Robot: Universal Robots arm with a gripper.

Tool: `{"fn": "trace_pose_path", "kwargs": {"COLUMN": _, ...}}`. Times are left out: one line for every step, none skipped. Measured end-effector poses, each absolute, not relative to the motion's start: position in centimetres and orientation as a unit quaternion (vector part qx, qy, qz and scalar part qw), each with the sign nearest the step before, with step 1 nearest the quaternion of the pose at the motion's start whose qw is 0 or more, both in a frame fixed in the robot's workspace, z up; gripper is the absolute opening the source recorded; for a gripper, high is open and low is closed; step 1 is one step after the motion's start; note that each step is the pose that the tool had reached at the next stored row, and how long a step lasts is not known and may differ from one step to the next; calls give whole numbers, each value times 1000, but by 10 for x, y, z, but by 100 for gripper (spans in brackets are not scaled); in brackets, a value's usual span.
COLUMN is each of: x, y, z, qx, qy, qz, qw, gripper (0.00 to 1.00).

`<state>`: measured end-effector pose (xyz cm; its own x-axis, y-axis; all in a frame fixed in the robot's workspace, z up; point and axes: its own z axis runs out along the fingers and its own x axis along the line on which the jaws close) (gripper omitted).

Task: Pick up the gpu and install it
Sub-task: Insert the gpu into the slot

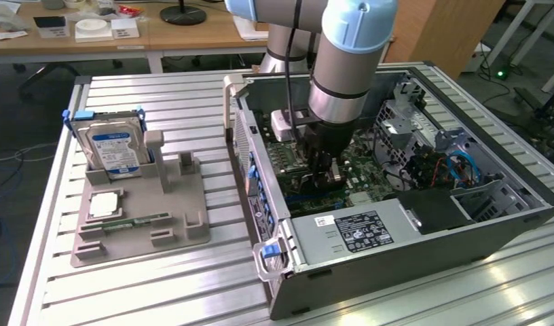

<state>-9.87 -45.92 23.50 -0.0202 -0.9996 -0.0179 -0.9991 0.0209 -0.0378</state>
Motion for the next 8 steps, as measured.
{"fn": "trace_pose_path", "kwargs": {"x": -99, "y": -459, "z": 235, "qx": -700, "qy": 714, "qz": -7, "qw": 20, "gripper": 27}}
{"fn": "trace_pose_path", "kwargs": {"x": -99, "y": -459, "z": 235, "qx": -700, "qy": 714, "qz": -7, "qw": 20, "gripper": 27}}
{"fn": "trace_pose_path", "kwargs": {"x": -99, "y": -459, "z": 235, "qx": -700, "qy": 714, "qz": -7, "qw": 20, "gripper": 27}}
{"fn": "trace_pose_path", "kwargs": {"x": -99, "y": -459, "z": 235, "qx": -700, "qy": 714, "qz": -7, "qw": 20, "gripper": 27}}
{"fn": "trace_pose_path", "kwargs": {"x": -99, "y": -459, "z": 235, "qx": -700, "qy": 714, "qz": -7, "qw": 20, "gripper": 27}}
{"fn": "trace_pose_path", "kwargs": {"x": -99, "y": -459, "z": 235, "qx": -700, "qy": 714, "qz": -7, "qw": 20, "gripper": 27}}
{"fn": "trace_pose_path", "kwargs": {"x": -99, "y": -459, "z": 235, "qx": -700, "qy": 714, "qz": -7, "qw": 20, "gripper": 27}}
{"fn": "trace_pose_path", "kwargs": {"x": -99, "y": -459, "z": 234, "qx": -700, "qy": 714, "qz": -7, "qw": 20, "gripper": 27}}
